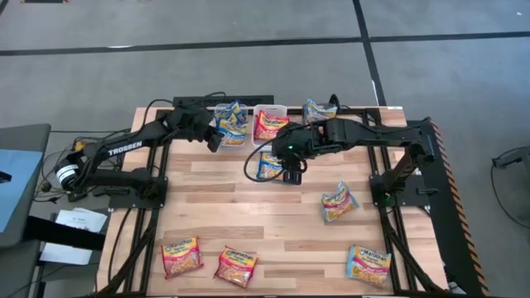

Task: Sort Maruchan noodles
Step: Put the blue noodle pack into the transparent bin

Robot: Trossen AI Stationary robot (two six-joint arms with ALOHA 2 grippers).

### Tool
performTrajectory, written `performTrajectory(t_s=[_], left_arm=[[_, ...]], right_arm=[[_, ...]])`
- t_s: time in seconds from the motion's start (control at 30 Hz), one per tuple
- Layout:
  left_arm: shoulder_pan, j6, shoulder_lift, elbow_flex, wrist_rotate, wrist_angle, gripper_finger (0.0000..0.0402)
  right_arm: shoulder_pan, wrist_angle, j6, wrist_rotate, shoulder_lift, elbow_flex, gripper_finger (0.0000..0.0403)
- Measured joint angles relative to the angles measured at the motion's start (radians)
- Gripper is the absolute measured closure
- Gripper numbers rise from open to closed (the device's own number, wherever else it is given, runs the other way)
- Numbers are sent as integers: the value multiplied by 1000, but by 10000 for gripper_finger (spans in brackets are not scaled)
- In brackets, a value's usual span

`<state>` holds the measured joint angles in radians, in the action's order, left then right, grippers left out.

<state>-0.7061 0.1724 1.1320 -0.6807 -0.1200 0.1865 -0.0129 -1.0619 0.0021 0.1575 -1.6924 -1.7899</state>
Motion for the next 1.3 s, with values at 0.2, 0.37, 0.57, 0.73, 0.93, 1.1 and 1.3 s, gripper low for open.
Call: performTrajectory(t_s=[0.2,0.37,0.57,0.73,0.93,1.1,1.3], left_arm=[[0,8,0,0,23,31,240],[2,25,30,0,15,43,240],[4,29,111,0,14,32,240],[4,44,177,-1,15,28,240],[6,51,210,-7,-12,34,240],[15,50,208,-46,-38,75,240],[21,32,201,-124,-39,157,240]], right_arm=[[-1,-22,-1,1,-25,1,230],[-1,-42,-2,1,-49,0,230],[-1,-52,-1,1,-63,0,230],[-1,-49,-1,1,-62,-2,230],[-1,-53,-1,1,-61,-2,230],[-1,-53,-1,1,-61,-2,230],[-1,-56,-1,1,-61,-2,230]])
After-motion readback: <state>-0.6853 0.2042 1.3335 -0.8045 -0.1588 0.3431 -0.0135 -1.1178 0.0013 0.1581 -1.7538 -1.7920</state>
